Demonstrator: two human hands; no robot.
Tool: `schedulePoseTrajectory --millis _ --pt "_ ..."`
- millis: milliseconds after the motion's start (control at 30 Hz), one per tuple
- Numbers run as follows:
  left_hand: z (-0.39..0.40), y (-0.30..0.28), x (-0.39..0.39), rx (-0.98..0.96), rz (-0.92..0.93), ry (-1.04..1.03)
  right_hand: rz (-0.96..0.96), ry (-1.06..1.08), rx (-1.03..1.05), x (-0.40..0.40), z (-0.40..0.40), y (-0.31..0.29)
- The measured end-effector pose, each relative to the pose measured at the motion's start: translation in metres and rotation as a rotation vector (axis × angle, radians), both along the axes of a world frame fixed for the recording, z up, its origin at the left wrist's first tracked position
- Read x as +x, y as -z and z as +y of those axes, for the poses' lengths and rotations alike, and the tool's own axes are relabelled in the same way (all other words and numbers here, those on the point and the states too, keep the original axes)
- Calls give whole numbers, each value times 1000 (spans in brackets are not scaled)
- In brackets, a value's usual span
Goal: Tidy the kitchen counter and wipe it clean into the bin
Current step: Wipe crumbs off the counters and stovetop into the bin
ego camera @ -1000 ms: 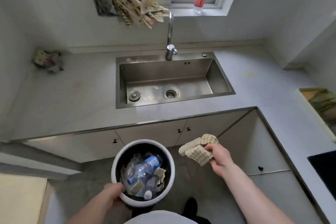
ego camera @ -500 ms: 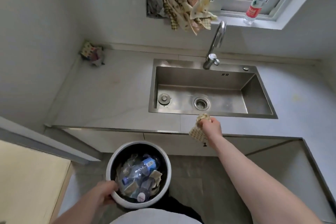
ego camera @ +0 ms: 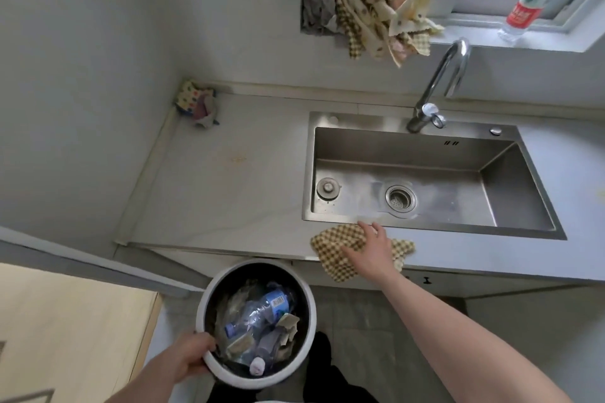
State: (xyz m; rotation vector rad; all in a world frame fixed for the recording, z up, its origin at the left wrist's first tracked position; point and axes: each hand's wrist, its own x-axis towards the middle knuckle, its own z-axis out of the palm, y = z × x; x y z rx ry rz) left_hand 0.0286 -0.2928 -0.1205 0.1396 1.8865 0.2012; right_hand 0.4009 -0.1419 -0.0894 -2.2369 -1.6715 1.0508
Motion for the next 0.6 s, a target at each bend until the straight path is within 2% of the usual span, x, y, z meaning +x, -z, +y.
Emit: schedulePoseTrajectory --millis 133,267,467,600 --pt "18 8 -32 -49 -29 107 -156 -22 -99 -13 -7 11" --pt "37 7 -57 -81 -56 230 -227 -20 -62 -53 -6 22" --pt "62 14 -92 -85 -112 402 -153 44 117 -110 -2 30" --pt "74 15 -103 -83 -133 476 -4 25 106 -134 4 23"
